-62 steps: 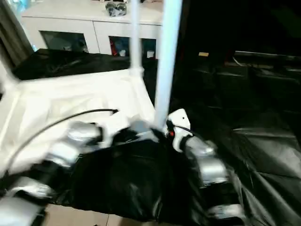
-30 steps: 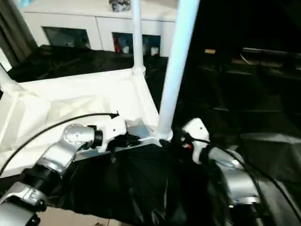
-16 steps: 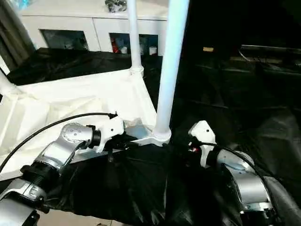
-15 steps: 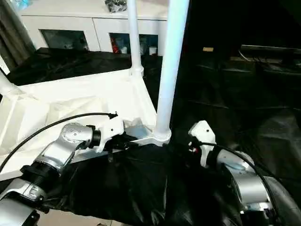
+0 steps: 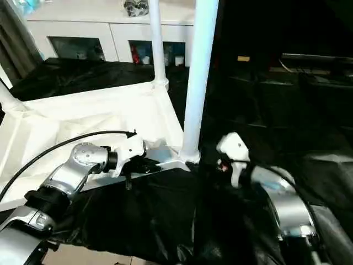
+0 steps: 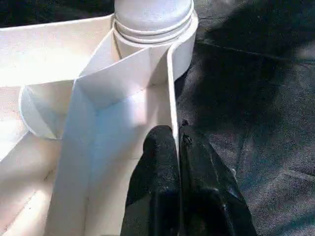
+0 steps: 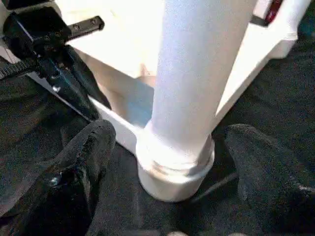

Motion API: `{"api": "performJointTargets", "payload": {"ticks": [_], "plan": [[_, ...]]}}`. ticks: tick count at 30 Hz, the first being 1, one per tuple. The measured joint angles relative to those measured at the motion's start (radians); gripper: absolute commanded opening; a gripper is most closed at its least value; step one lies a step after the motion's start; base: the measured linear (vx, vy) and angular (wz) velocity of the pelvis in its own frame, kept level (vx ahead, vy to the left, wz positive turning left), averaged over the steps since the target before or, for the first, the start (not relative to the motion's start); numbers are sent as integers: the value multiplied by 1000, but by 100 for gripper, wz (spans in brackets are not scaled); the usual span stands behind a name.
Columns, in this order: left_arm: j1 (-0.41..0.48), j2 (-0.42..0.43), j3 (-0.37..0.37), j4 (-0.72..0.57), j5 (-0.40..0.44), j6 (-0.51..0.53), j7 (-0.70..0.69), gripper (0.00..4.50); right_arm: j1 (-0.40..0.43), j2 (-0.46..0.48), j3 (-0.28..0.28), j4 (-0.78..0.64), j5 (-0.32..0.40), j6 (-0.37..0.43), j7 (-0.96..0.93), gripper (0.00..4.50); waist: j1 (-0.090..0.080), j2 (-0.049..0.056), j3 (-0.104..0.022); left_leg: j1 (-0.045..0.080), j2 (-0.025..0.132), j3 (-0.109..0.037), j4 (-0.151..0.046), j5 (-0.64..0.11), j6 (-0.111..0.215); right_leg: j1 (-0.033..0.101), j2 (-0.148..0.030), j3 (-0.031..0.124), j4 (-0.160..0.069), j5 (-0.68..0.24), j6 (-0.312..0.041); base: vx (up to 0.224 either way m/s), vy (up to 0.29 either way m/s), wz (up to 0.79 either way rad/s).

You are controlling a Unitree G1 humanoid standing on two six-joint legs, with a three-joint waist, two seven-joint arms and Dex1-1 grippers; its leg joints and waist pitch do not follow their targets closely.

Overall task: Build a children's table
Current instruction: Rotate leg to tighten

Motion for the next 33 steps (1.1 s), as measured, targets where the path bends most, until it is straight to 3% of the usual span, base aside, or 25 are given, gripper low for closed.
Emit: {"api": "performJointTargets", "payload": {"ticks": [8, 28, 33], "plan": [[1, 1, -3, -7, 0, -2, -6, 7, -109, 29, 43, 151, -46, -73, 14, 403, 2, -1, 0, -1, 0, 0, 1, 1, 1, -1, 0, 0, 1, 0, 0, 0, 0, 0], [2, 25, -3, -20, 0, -2, -32, 0, -267, 36, 91, 421, -64, -188, 179, 227, 3, -18, 7, -1, 1, 0, 4, 1, 2, -2, 0, 0, 7, -1, -1, 0, 0, 0], [2, 31, -3, -19, -1, -3, -38, 0, -297, 44, 91, 480, -62, -209, 212, 208, 1, -20, 6, -1, 1, 1, 5, 1, 2, -2, 0, 0, 7, -1, -1, 0, 0, 0]]}}
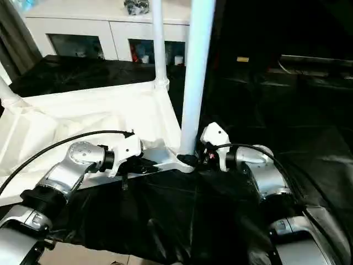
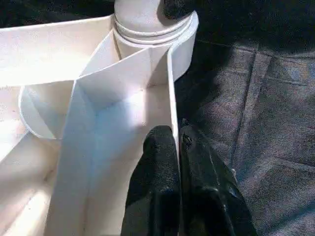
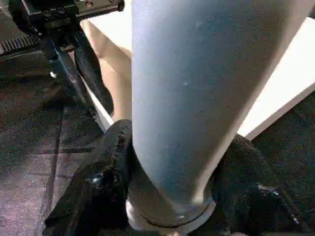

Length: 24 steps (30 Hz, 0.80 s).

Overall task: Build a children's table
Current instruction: Rotate leg to tighten

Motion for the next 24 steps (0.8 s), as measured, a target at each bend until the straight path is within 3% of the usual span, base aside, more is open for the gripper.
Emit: {"api": "performJointTargets", "payload": {"ticks": [15, 19, 21, 24], "plan": [[-9, 11, 3, 27, -8, -8, -21, 0, -13, 22, -3, 47, 1, -34, 34, 201, 0, 1, -1, 1, 1, 0, 0, 0, 0, 0, 1, 0, 1, 0, 0, 0, 0, 0], [-22, -5, 0, 44, 4, -2, 6, 0, -2, 28, -11, 42, 3, -28, 17, 200, 6, 1, -1, 2, 1, 0, 0, -2, -4, 2, 0, -1, 1, 0, -1, 0, 0, 0], [-29, -35, 0, 54, 15, 14, 40, 0, 26, 35, -25, 18, 1, -20, -37, 200, 8, 0, -2, 3, 1, 1, 0, -3, -5, 3, 0, -1, 0, 1, -2, 0, 0, 0], [-48, -99, 14, 87, 48, 66, 151, 0, 98, 120, -85, -40, -10, 24, -274, 200, 11, -4, -6, 6, 0, 0, 0, -3, -6, 8, 0, 0, 0, 1, -1, 0, 0, 0]]}}
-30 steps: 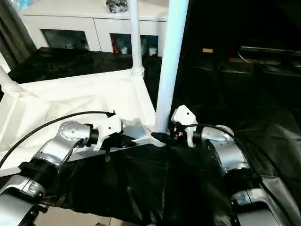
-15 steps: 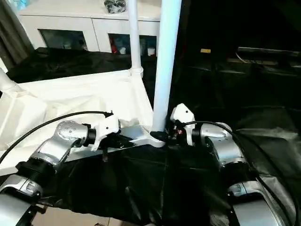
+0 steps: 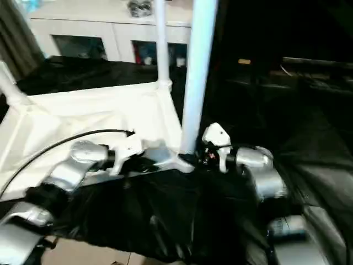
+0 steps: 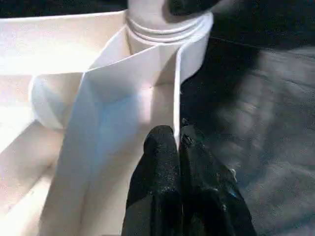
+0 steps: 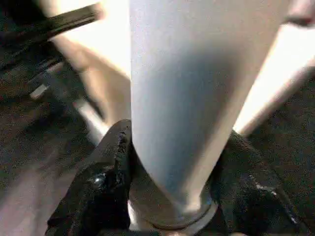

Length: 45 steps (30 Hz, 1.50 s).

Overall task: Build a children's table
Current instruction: Rotate leg to tighten

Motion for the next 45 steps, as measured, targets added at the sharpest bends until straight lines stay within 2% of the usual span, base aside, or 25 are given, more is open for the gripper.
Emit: {"api": "performJointTargets", "payload": {"ticks": [4, 6, 9, 12, 13, 15, 19, 21, 25, 28, 29, 31, 34, 35, 38, 42, 45], "plan": [[-21, -83, 15, 39, 23, 64, 132, 0, 10, 103, -50, -2, -44, 32, -264, 198, -11, 2, -1, 10, -4, 0, 0, 0, 0, 6, -3, 2, -5, -4, 6, 0, 0, 0], [-26, -111, 19, 53, 25, 85, 189, 0, -18, 151, -63, 36, -63, 38, -377, 198, -20, 8, -1, 15, -5, -4, -3, 0, 0, 9, -3, -2, -18, -4, 7, 0, 0, 0], [-35, -122, 19, 60, 41, 92, 227, 0, -58, 187, -70, 81, -76, 39, -458, 198, -36, 14, -3, 10, -10, -17, -8, 0, 0, 13, -3, -8, -35, -4, 7, 0, 0, 0], [-36, -122, 19, 59, 44, 90, 230, 0, -63, 187, -70, 82, -79, 39, -462, 198, -41, 15, -4, 6, -13, -18, -7, 0, 0, 11, -3, -5, -37, -3, 6, 0, 0, 0], [-36, -122, 19, 59, 45, 88, 230, 0, -63, 187, -71, 79, -78, 41, -462, 253, -41, 14, -3, 6, -14, -18, -7, 0, 0, 11, -3, -4, -36, -3, 5, 0, 0, 0], [-36, -121, 18, 58, 51, 78, 221, 0, -46, 187, -81, 48, -66, 54, -454, 269, -39, 13, -3, 5, -14, -18, -8, 0, 1, 10, -3, -4, -35, -3, 5, 0, 0, 0], [-33, -103, 7, 42, 48, 55, 178, 0, -25, 136, -88, 0, -25, 83, -320, 304, -33, 13, -2, 4, -13, -17, -12, 1, 2, 9, -3, -4, -33, 1, 3, 0, 0, 0], [-14, -75, 6, 7, 36, 41, 131, 0, -24, 78, -51, -4, -29, 58, -221, 304, -27, 12, -2, -3, -13, -17, -13, 1, 2, 5, -3, -4, -31, 13, -3, 0, 0, 0], [22, -19, 6, -60, 8, 16, 42, 0, -26, 2, -15, -1, -35, 19, -86, 304, -13, 14, -3, -10, -7, -16, -15, 4, 7, -6, 0, -7, -26, 16, 1, 47, -24, -2], [39, 17, 7, -89, -6, -18, -29, 0, -32, -23, 5, -2, -33, 8, 2, 304, -4, 15, -4, -15, -5, -15, -12, 9, 15, -18, 1, -9, -10, 5, -5, 61, -33, 1], [45, 30, 7, -103, -20, -27, -62, 0, -37, -45, 16, -5, -30, 4, 56, 304, 1, 15, -4, -22, -4, -15, -12, 9, 15, -23, 1, -10, -8, 4, -5, 0, 0, 0], [51, 50, 6, -118, -29, -30, -100, 0, -44, -69, 32, -7, -24, -5, 125, 304, 10, 14, -4, -22, -4, -15, -10, 9, 15, -27, 1, -11, -6, 4, -6, 0, 0, 0], [62, 72, 1, -133, -41, -35, -154, 0, -46, -93, 54, -10, -15, -11, 215, 304, 16, 13, -3, -23, -3, -15, -5, 8, 16, -28, 1, -11, 0, 1, -9, 0, 0, 0], [69, 84, -4, -142, -48, -39, -178, 0, -46, -101, 66, -12, -9, -11, 256, 277, 17, 11, -2, -23, -2, -15, -4, 8, 16, -28, 1, -11, 0, 1, -9, 0, 0, 0], [78, 103, -9, -152, -57, -51, -219, 0, -46, -112, 84, -12, 5, -9, 320, 266, 17, 7, 1, -22, 0, -13, -1, 9, 15, -26, 0, -12, 1, 1, -9, 0, 0, 0], [78, 116, -15, -156, -60, -61, -251, 0, -46, -117, 87, -12, 10, -5, 374, 257, 16, 0, 5, -21, 1, -8, 0, 9, 11, -24, -1, -11, 2, 2, -9, 0, 0, 0], [77, 118, -15, -156, -61, -64, -262, 0, -47, -120, 89, -12, 11, -4, 391, 254, 16, -1, 4, -21, 2, -3, 0, 10, 12, -25, -2, -10, 1, 2, -9, 0, 0, 0]]}}
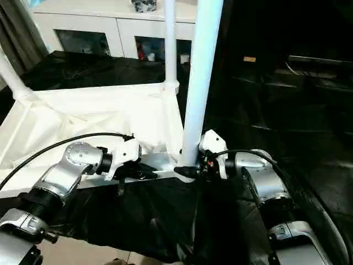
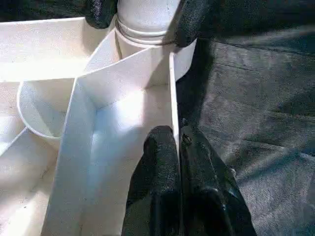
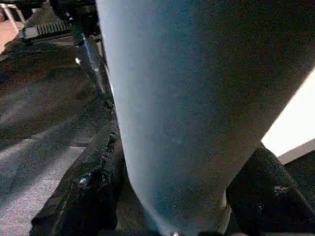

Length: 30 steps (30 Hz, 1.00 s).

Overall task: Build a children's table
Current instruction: Rotate leg to tighten

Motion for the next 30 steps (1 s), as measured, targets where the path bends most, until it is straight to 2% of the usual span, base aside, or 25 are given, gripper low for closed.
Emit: {"api": "performJointTargets", "payload": {"ticks": [7, 10, 16, 19, 23, 28, 29, 30], "plan": [[-1, 6, 0, 3, -6, -1, -12, 0, 3, -3, 8, -15, 6, 16, 15, 254, 2, 0, 0, 0, 1, 1, 0, 0, 0, 0, 0, 0, 0, 0, 0, 0, 0, 0], [-9, -15, -1, 20, 13, -1, 29, 0, 28, 28, -23, -31, 8, 39, -46, 254, 3, 0, 0, 1, 2, 3, 1, 0, 0, 1, 0, 0, 0, 0, 0, 0, 0, 0], [-27, -84, 17, 48, 48, 49, 198, 0, 56, 114, -87, -27, -15, 54, -330, 252, -4, 0, 0, 4, 1, 5, 3, -3, -6, 5, 0, 5, -1, 3, 0, 0, 0, 0], [-41, -167, 31, 65, 87, 112, 343, 0, 64, 221, -157, -21, -47, 69, -606, 252, -14, 3, -2, 6, -2, 5, 3, -2, -8, 6, -1, 10, -2, 3, 2, 0, 0, 0], [-43, -231, 30, 71, 115, 151, 445, 0, 63, 290, -190, -21, -76, 90, -798, 252, -26, 4, -3, 15, -8, 5, -1, -2, -7, 14, -6, 10, -4, -2, 11, 0, 0, 0], [-42, -269, 25, 71, 127, 169, 498, 0, 59, 316, -201, -21, -92, 89, -895, 252, -28, 10, -6, 16, -10, 5, -7, -2, -7, 19, -6, 9, -16, -1, 12, 0, 0, 0], [-42, -271, 24, 69, 127, 169, 500, 0, 58, 318, -207, -21, -91, 89, -897, 322, -28, 12, -7, 15, -10, 5, -7, -2, -7, 19, -6, 9, -17, 0, 12, 0, 0, 0], [-41, -271, 24, 67, 128, 169, 502, 0, 58, 327, -218, -21, -79, 88, -896, 322, -28, 12, -7, 15, -10, 5, -7, -2, -7, 19, -7, 9, -17, 3, 7, 0, 0, 0]]}}
